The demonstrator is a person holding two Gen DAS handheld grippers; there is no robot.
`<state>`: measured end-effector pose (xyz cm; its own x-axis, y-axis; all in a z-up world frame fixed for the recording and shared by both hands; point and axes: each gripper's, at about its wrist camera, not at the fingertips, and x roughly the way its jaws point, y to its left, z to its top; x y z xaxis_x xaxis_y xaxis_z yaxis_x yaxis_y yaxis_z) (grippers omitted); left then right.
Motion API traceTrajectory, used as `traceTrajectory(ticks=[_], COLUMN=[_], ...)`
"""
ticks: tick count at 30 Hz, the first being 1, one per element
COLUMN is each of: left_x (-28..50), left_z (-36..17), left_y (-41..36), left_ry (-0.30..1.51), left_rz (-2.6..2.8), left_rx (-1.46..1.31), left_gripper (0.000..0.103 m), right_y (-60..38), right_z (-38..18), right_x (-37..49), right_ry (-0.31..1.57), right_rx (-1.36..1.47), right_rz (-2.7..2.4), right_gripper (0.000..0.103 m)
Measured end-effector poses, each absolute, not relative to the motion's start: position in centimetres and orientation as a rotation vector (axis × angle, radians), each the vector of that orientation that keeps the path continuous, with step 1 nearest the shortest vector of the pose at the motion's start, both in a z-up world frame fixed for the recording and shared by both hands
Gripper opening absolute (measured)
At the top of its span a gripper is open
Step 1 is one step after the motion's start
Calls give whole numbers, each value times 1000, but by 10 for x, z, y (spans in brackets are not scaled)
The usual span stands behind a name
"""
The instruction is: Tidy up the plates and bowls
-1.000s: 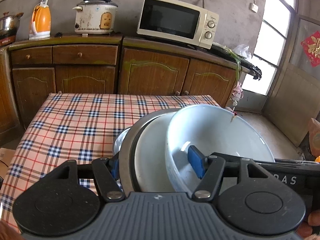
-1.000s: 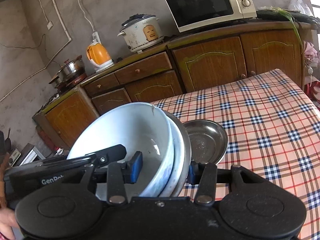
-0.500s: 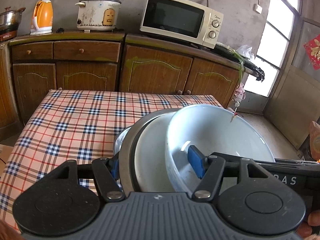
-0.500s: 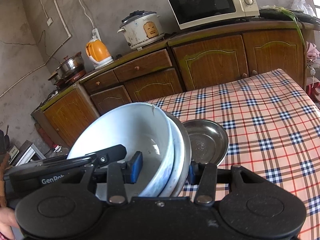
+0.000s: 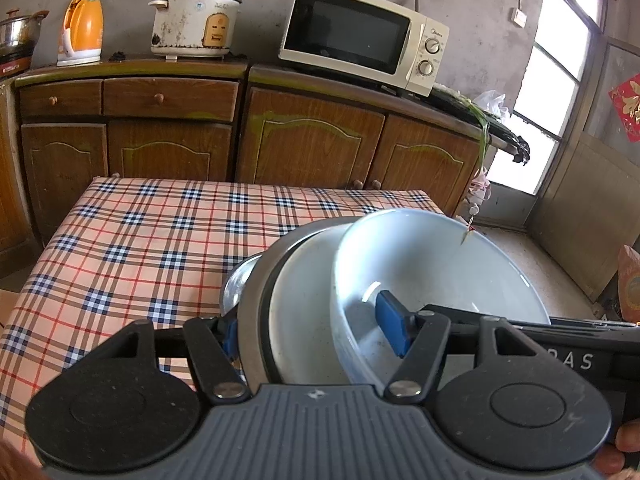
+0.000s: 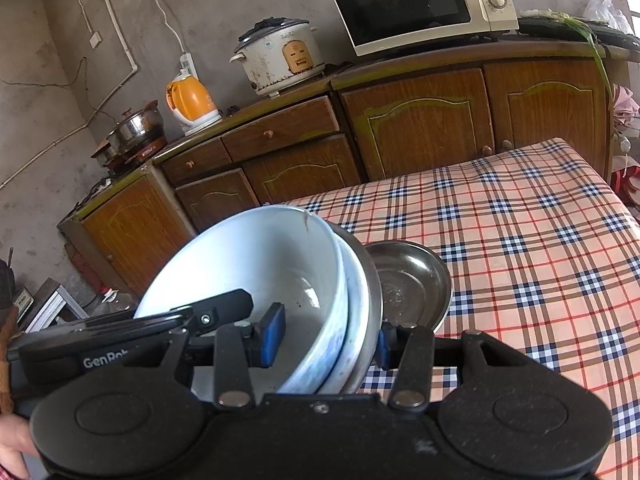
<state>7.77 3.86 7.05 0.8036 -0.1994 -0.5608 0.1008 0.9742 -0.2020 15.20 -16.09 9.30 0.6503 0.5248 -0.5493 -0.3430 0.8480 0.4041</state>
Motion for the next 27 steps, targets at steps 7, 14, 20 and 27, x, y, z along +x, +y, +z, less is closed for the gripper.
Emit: traceTrajectory(ticks=[7,14,20,27], left_x=[84,88,92,98], left_z=[70,70,69,67], left_y=[37,36,36,37], left_ry=[618,619,621,625], left_rz=[-165,-165,-167,-169], left_rx=[-160,-156,-151,-149], left_gripper=[66,66,66,66], right_y=[-165,-165,-166,-167], right_z=[93,93,93,91], right_x=[158,160,161,166], right_ry=[706,705,706,709], right_rx=[279,280,281,283], right_rz=[497,497,497,495], right_gripper=[54,54,54,54])
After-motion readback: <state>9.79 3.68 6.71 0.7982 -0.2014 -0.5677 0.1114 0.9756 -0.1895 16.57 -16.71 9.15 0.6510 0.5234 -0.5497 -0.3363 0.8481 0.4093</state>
